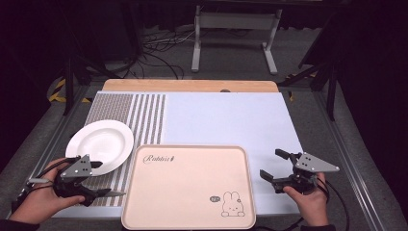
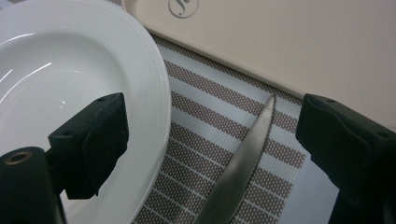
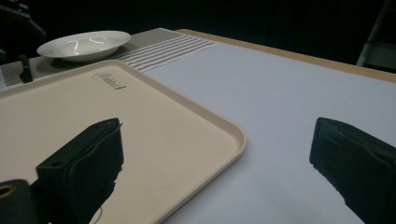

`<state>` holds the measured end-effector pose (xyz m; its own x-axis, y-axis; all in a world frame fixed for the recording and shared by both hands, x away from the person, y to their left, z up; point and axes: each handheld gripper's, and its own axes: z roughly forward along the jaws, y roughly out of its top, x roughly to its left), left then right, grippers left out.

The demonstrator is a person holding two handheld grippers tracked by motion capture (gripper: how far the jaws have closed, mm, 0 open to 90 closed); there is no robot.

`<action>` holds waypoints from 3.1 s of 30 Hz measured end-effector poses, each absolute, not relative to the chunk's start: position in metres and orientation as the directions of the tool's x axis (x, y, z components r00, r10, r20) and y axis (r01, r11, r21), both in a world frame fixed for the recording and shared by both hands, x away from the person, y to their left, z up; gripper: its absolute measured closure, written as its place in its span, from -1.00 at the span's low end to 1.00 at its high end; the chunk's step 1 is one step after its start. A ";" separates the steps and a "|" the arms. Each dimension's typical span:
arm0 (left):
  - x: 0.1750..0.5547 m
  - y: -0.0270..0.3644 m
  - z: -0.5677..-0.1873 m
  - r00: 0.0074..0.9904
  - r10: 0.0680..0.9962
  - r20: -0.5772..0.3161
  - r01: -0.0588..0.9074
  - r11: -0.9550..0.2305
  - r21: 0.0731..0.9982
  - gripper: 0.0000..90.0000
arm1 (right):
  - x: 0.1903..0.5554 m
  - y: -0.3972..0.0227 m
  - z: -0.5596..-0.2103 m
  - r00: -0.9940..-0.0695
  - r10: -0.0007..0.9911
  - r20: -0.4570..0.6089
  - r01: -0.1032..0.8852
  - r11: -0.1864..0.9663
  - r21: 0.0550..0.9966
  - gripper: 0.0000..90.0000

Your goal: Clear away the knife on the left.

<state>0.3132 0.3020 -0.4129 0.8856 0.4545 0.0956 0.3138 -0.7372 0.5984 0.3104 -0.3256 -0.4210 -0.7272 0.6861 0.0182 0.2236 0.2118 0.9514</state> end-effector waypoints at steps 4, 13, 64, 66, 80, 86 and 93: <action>0.314 0.301 -0.411 0.894 0.439 0.089 0.326 -0.773 0.544 -0.73 | 0.310 -0.327 -0.420 -0.726 0.687 0.018 0.218 0.206 0.954 -0.91; 0.313 0.305 -0.404 0.920 0.377 0.109 0.299 -0.852 0.430 -0.65 | 0.310 -0.330 -0.420 -0.738 0.674 0.026 0.222 0.207 0.953 -0.88; 0.339 0.322 -0.429 0.999 0.011 0.053 0.012 -0.999 -0.031 0.57 | 0.308 -0.323 -0.418 -0.799 0.602 0.017 0.196 0.233 0.953 -0.90; 0.340 0.322 -0.429 0.999 -0.003 0.046 -0.001 -0.999 -0.034 0.60 | 0.308 -0.322 -0.419 -0.805 0.594 0.016 0.195 0.239 0.951 -0.90; 0.348 0.320 -0.429 0.999 -0.047 0.005 -0.047 -0.997 -0.063 0.75 | 0.308 -0.319 -0.421 -0.817 0.576 0.017 0.191 0.244 0.951 -0.90; 0.347 0.318 -0.430 0.997 -0.081 0.003 -0.080 -0.994 -0.074 0.77 | 0.308 -0.319 -0.421 -0.819 0.573 0.018 0.191 0.244 0.951 -0.90; 0.345 0.318 -0.430 0.997 -0.073 0.002 -0.073 -0.994 -0.078 0.77 | 0.308 -0.318 -0.421 -0.820 0.572 0.019 0.193 0.244 0.950 -0.90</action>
